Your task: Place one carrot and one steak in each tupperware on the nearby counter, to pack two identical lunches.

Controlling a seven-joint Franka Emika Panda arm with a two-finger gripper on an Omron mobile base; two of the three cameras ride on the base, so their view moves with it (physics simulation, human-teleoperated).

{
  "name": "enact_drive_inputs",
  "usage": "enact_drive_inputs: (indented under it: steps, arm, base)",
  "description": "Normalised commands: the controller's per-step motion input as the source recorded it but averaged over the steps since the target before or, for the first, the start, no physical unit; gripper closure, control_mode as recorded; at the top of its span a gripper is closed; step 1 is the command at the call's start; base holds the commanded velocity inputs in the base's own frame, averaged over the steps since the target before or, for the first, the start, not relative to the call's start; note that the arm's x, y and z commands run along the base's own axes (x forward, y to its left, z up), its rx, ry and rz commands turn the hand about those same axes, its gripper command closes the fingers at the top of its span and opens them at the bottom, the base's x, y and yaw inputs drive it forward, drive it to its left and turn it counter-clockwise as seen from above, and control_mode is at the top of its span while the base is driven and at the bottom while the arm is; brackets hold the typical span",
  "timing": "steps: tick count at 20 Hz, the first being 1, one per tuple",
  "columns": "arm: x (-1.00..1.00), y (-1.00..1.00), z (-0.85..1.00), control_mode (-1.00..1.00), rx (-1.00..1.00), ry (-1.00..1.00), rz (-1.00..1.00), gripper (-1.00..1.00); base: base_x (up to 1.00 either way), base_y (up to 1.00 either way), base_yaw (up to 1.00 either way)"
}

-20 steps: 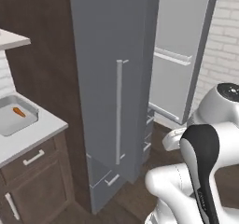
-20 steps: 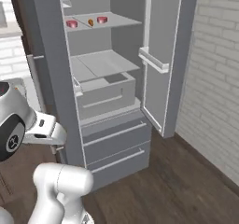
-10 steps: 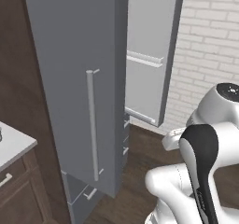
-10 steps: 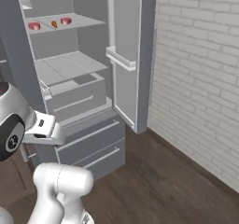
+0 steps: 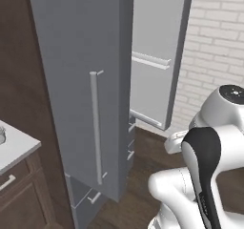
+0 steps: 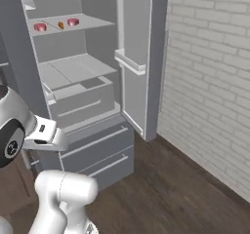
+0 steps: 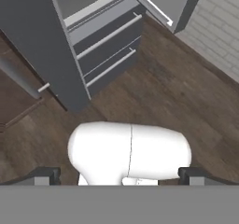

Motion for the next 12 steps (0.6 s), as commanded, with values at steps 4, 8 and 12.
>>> enact_drive_inputs:
  steps: [4, 8, 12]
  arm:
    - [0.00, 0.00, 0.00, 1.00, 0.00, 0.00, 0.00, -1.00]
    - [0.00, 0.00, 0.00, 1.00, 0.00, 0.00, 0.00, -1.00]
    - [0.00, 0.00, 0.00, 1.00, 0.00, 0.00, 0.00, -1.00]
  base:
    - [0.20, -1.00, -0.03]
    - [0.28, -1.00, -0.27]
    - [0.35, -1.00, -0.34]
